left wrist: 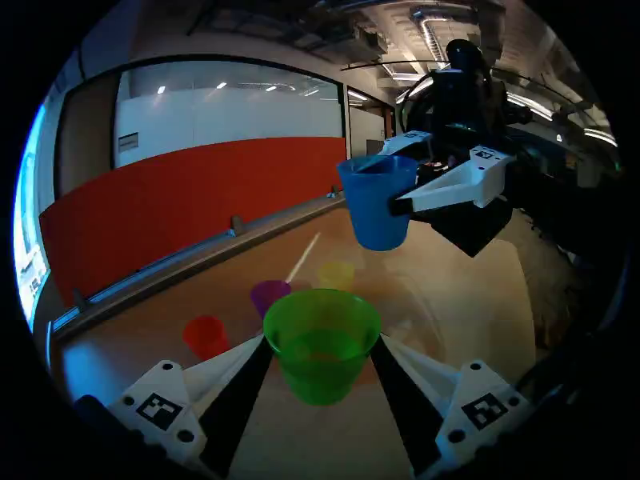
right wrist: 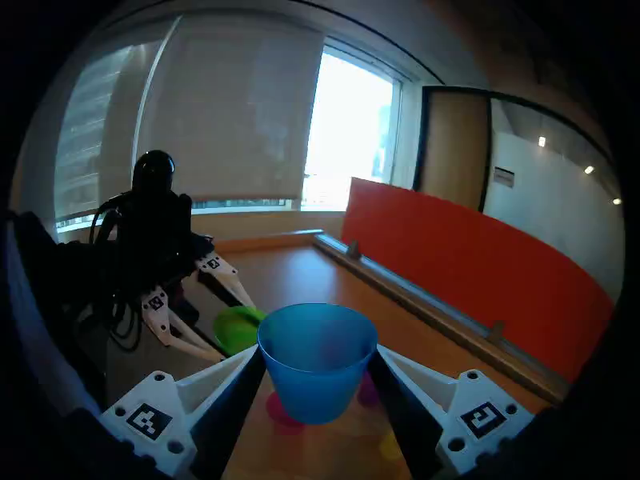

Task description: Pour water

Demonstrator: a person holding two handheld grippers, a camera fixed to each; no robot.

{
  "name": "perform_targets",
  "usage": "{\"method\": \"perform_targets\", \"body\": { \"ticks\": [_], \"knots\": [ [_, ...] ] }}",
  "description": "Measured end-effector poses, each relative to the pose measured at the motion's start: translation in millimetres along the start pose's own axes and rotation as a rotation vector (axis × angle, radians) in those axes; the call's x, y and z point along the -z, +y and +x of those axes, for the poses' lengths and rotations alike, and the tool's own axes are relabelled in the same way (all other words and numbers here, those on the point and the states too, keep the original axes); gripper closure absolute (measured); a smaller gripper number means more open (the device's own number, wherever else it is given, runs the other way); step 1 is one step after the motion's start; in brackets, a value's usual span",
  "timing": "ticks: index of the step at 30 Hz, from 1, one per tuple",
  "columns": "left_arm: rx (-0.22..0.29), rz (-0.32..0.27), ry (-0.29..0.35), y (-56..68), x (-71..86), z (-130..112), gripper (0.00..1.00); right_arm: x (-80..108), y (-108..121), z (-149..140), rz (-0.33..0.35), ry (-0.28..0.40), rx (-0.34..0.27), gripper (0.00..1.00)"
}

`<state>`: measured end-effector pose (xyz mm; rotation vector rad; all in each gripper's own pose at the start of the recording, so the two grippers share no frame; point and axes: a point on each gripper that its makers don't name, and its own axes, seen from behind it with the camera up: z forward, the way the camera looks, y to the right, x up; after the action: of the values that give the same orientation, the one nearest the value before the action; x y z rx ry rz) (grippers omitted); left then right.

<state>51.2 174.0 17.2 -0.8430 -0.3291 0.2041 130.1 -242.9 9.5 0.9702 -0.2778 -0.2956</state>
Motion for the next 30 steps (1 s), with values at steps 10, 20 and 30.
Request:
{"method": "perform_targets", "body": {
  "ticks": [10, 20, 30],
  "knots": [
    [0.027, 0.003, -0.092, -7.1, -7.5, -40.2, 0.15, 1.9, 2.8, -51.6, 0.002, -0.073, -0.022, 0.11],
    [0.034, -0.011, -0.167, -3.0, -18.7, -73.9, 0.15, -3.9, 6.0, -104.6, 0.002, -0.150, -0.032, 0.11],
    [0.042, -0.029, -0.241, 0.4, -26.9, -104.4, 0.15, -10.3, 5.5, -141.4, 0.009, -0.201, -0.047, 0.10]
  ]
}}
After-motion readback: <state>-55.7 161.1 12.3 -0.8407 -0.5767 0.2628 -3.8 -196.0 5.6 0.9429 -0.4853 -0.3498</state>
